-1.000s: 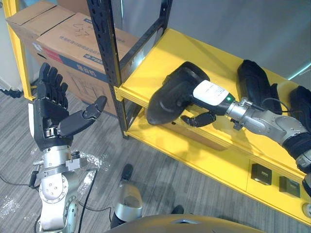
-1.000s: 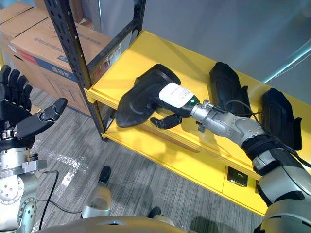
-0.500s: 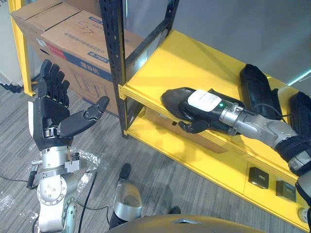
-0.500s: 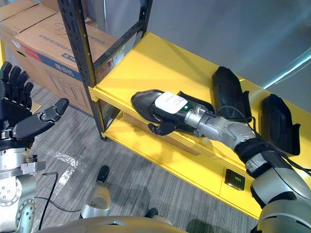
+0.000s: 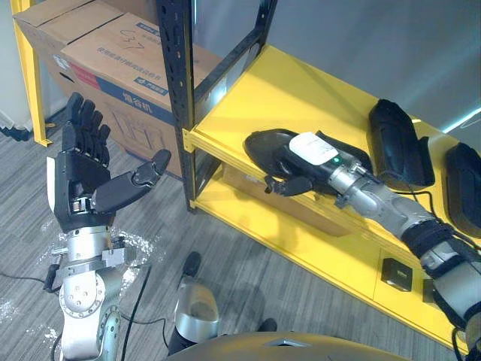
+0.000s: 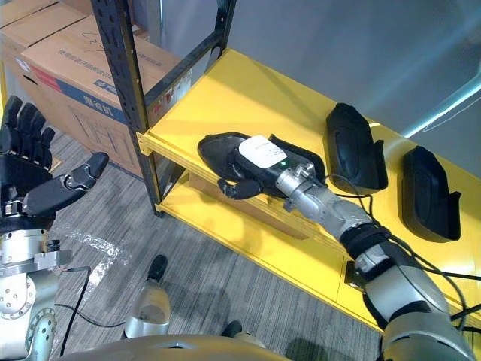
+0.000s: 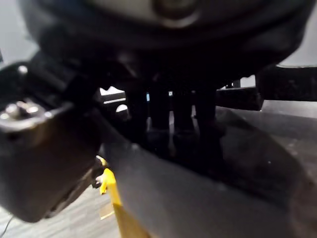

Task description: Walk over and take three plastic housings, then place them on the shelf

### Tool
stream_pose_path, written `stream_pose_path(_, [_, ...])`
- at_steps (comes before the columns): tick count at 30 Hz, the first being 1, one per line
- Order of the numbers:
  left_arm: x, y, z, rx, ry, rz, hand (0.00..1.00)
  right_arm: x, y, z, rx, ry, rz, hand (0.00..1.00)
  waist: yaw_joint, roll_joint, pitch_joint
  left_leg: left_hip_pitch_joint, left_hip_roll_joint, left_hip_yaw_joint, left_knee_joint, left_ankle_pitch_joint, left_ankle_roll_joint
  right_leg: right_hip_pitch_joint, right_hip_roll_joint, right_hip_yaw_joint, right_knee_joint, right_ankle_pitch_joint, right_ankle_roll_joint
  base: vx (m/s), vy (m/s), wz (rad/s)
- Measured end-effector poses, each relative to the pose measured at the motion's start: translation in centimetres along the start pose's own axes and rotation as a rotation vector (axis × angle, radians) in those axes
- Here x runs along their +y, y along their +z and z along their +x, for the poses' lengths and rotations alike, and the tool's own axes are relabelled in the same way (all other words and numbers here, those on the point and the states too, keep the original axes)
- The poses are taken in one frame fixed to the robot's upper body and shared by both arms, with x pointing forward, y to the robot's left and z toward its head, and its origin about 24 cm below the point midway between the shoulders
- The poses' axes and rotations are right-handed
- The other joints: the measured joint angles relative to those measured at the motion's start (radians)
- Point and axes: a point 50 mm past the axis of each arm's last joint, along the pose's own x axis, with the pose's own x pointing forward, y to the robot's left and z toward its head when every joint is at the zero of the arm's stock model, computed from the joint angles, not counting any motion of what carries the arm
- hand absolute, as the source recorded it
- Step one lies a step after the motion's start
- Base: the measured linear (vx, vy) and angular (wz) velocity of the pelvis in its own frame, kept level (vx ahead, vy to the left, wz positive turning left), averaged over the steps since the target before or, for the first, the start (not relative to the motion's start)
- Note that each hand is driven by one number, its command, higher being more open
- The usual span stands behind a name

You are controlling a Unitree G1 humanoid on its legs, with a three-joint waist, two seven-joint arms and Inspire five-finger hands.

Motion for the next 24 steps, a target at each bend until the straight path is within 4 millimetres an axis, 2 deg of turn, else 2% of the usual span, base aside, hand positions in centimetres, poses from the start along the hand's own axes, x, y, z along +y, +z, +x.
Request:
stream_pose_path(4, [-0.4,-0.6,-0.2,0.032,0.014,-0.027,1.0,-1.3,-0.8,1.4,0.084,-0.065,0.01,0.0,-0.001,0.022,0.014,0.0,0.001,-0.01,0.0,0.002,-0.004,0.003,0.002,-0.005,0.005,0.001,0.002,-0.02,0.0,0.07])
stream_pose_path(6, [-0.6,-0.9,-0.4,0.044,0.031,-0.045,1.0,-4.0,-2.6,2.3,0.213,-0.172,0.041,0.0,0.002,0.045,0.031,-0.006,0.0,-0.021,0.0,0.005,0.001,0.006,0.006,-0.006,0.003,0.003,0.006,-0.09,-0.001,0.14])
stream_pose_path(8, [-0.6,-0.9,-0.4,0.047,0.046,-0.05,1.0,-6.1,-3.8,2.7,0.301,-0.259,0.085,0.0,0.003,0.053,0.037,-0.009,0.0,-0.028,0.0,0.007,0.001,0.011,0.011,-0.008,-0.003,0.003,0.007,-0.08,-0.011,0.16])
stream_pose_path(9, [-0.5,-0.9,-0.5,0.049,0.054,-0.05,1.0,-8.3,-4.8,3.0,0.378,-0.353,0.145,0.0,0.005,0.058,0.044,-0.011,0.0,-0.033,0.0,0.007,0.001,0.014,0.013,-0.014,-0.004,0.003,0.007,-0.06,-0.019,0.16])
stream_pose_path(13, [-0.9,-1.3,-0.6,0.072,0.067,-0.068,1.0,-12.0,-5.5,3.6,0.464,-0.491,0.242,0.0,0.007,0.062,0.047,-0.023,-0.001,-0.036,0.001,0.01,-0.001,0.011,0.015,-0.021,-0.014,0.006,0.008,-0.01,-0.015,0.05])
stream_pose_path(17, [-2.1,-1.8,-0.9,0.102,0.064,-0.121,1.0,-12.8,-6.0,4.4,0.569,-0.523,0.334,0.0,0.004,0.076,0.056,-0.022,-0.006,-0.036,0.004,0.022,0.0,0.014,0.01,-0.022,-0.018,0.01,0.015,0.02,-0.012,0.01])
stream_pose_path(22, [-2.8,-2.2,-1.1,0.132,0.115,-0.166,1.0,-13.1,-6.9,4.5,0.668,-0.516,0.401,0.0,-0.001,0.122,0.085,-0.02,-0.007,-0.035,0.005,0.022,-0.001,0.012,0.007,-0.024,-0.012,0.01,0.017,-0.01,-0.001,-0.01])
stream_pose_path(23, [-2.8,-2.3,-1.2,0.135,0.131,-0.171,1.0,-13.5,-7.1,4.5,0.686,-0.525,0.419,1.0,-0.002,0.135,0.095,-0.021,-0.007,-0.035,0.004,0.022,-0.001,0.005,0.006,-0.022,-0.004,0.009,0.017,-0.04,-0.006,-0.04])
stream_pose_path(24, [-2.8,-2.3,-1.2,0.136,0.142,-0.172,1.0,-13.9,-7.1,4.6,0.689,-0.533,0.422,1.0,-0.005,0.145,0.103,-0.022,-0.007,-0.034,0.004,0.022,-0.001,0.001,0.004,-0.021,0.0,0.007,0.015,-0.04,-0.006,-0.05])
